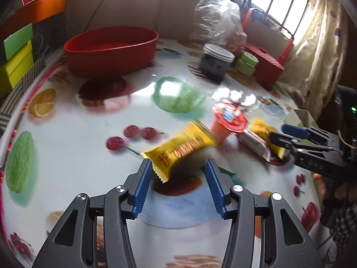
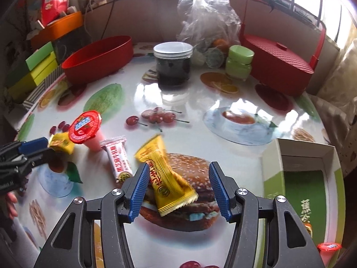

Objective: Organize snacks
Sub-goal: 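Grasp the yellow peanut candy packet with the right tool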

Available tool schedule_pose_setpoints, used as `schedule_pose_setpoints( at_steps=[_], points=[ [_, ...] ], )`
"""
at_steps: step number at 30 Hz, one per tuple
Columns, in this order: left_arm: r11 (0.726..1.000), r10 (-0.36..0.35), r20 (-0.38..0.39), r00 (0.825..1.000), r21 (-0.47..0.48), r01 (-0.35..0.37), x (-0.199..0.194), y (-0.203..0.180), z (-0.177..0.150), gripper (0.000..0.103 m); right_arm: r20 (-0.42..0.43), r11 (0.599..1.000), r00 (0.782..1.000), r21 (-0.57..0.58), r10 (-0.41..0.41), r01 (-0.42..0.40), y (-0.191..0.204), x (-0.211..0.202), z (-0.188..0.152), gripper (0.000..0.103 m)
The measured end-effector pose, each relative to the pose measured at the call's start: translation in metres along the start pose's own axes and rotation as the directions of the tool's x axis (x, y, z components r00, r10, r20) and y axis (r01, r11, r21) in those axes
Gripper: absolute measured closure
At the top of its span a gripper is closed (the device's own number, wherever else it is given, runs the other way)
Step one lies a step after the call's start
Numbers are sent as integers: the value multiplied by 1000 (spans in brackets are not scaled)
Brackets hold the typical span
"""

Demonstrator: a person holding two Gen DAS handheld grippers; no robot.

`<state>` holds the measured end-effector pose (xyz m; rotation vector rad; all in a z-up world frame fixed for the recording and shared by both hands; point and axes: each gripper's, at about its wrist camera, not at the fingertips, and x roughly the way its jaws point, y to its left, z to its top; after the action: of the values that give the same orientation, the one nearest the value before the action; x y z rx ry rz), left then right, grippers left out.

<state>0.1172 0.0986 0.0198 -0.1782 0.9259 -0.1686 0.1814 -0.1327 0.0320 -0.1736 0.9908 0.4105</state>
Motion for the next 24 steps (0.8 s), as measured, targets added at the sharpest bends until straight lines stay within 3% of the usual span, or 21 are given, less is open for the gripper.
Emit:
schedule_pose_setpoints(
  at_steps=[5, 15, 18, 24],
  points=[
    [1000, -8, -11, 1000, 30, 8, -3, -6, -8, 53, -30, 999, 999, -34, 24, -25, 9, 4, -3, 48],
    [990, 89, 32, 996, 106, -91, 1, 1, 16, 52, -26, 1000, 1000, 7, -9, 10, 3, 9, 1, 48],
    [985, 72, 8, 997, 159, -72, 10, -3, 19, 44, -31, 1000, 999, -1, -9, 9, 5, 12, 2, 48],
    [978, 84, -19, 996, 193, -79, 23, -8, 18, 43, -46, 1000, 999, -2, -14, 14, 6, 20, 1, 48]
  ],
)
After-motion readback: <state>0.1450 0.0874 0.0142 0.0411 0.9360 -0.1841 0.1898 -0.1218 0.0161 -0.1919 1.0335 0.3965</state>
